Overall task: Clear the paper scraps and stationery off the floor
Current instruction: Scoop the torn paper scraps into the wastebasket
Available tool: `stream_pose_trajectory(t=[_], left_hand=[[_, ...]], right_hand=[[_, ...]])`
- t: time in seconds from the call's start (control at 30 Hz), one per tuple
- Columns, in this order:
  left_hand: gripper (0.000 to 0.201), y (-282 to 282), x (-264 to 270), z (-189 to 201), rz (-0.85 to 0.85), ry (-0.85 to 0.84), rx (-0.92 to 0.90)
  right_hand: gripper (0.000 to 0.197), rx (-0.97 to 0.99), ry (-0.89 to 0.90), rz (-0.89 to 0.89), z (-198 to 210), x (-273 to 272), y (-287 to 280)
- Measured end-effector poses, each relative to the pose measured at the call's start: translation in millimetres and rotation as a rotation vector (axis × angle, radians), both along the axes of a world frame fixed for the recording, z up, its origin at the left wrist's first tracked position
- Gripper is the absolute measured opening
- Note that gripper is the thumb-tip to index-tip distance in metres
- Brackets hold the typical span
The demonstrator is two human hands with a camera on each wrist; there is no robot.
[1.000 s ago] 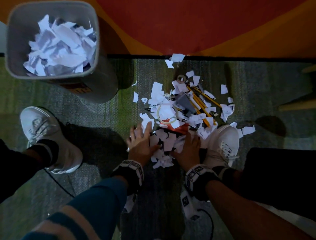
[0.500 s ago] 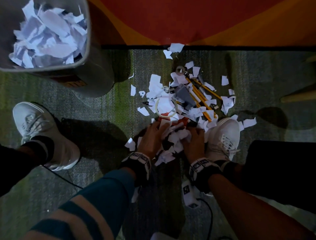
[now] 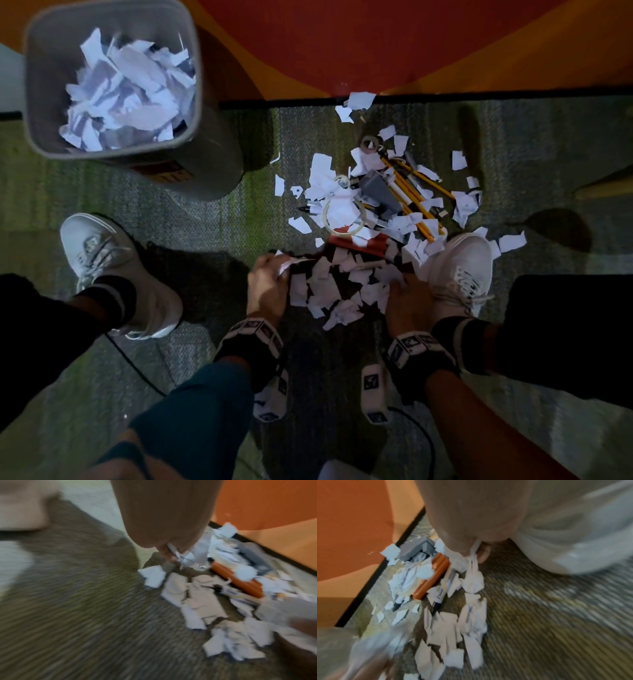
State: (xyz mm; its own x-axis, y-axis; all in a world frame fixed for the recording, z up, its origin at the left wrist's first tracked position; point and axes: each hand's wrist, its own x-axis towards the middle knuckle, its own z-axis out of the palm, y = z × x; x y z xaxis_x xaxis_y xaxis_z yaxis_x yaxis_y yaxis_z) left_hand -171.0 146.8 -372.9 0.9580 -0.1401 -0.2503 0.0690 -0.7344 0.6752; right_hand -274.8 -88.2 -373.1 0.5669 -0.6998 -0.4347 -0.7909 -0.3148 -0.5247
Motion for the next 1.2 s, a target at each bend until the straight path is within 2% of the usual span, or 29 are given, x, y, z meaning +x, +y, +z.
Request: stream_pose_trajectory(t=[0.07, 0.13, 0.27, 0.37, 0.47, 0.53, 0.63, 0.73, 0.83, 0.87, 0.93, 0.97, 1.03, 1.1, 1.17, 1.2], left_hand=[[0.030, 13, -8, -7, 0.031, -0.002, 0.099], [0.032, 18, -21, -16, -0.006, -0.041, 0.194], [0.039, 6, -49, -21, -0.087, -0.115, 0.226], [0.068, -7, -62, -24, -0.180, -0.139, 0.299], [0.095, -13, -73, -29, -0.273, -0.050, 0.349], [0.100, -11, -76, -33, -0.309, 0.002, 0.381], [0.089, -8, -71, -35, -0.345, -0.035, 0.385], [0.060, -10, -66, -37, -0.356, -0.073, 0.233], [0.042, -16, -53, -36, -0.384, -0.038, 0.132], [0.037, -20, -49, -34, -0.363, 0.008, 0.108], [0.027, -27, -40, -28, -0.196, 0.140, -0.029], [0.025, -28, -36, -24, -0.157, 0.153, -0.033], [0.021, -31, -31, -20, -0.142, 0.157, -0.093], [0.015, -35, -29, -11, -0.136, 0.204, -0.103], [0.022, -30, -27, -14, -0.201, 0.178, -0.028], [0.025, -25, -23, -13, -0.174, 0.134, -0.012]], right_hand=[[0.037, 0.017, -0.041, -0.037, 0, -6, 5], [0.044, 0.028, -0.016, -0.072, 2, -9, 12], [0.087, 0.116, 0.202, 0.063, 11, -12, 36], [0.111, 0.135, 0.238, 0.175, 6, -19, 51], [0.115, 0.062, 0.260, 0.329, 0, -24, 59], [0.109, 0.004, 0.257, 0.427, -4, -28, 62], [0.087, -0.022, 0.142, 0.443, -7, -30, 62], [0.064, 0.019, -0.016, 0.446, -11, -29, 64], [0.045, 0.071, -0.111, 0.408, -16, -21, 65], [0.041, 0.076, -0.123, 0.384, -14, -16, 64], [0.032, 0.082, -0.150, 0.333, -11, -9, 59], [0.029, 0.070, -0.159, 0.305, -8, -7, 56], [0.027, 0.022, -0.125, 0.237, -6, -6, 49], [0.033, -0.001, -0.070, 0.176, -5, -4, 42], [0.053, 0.048, -0.013, 0.136, -1, 1, 41], [0.067, 0.067, 0.016, 0.143, 2, 4, 42]])
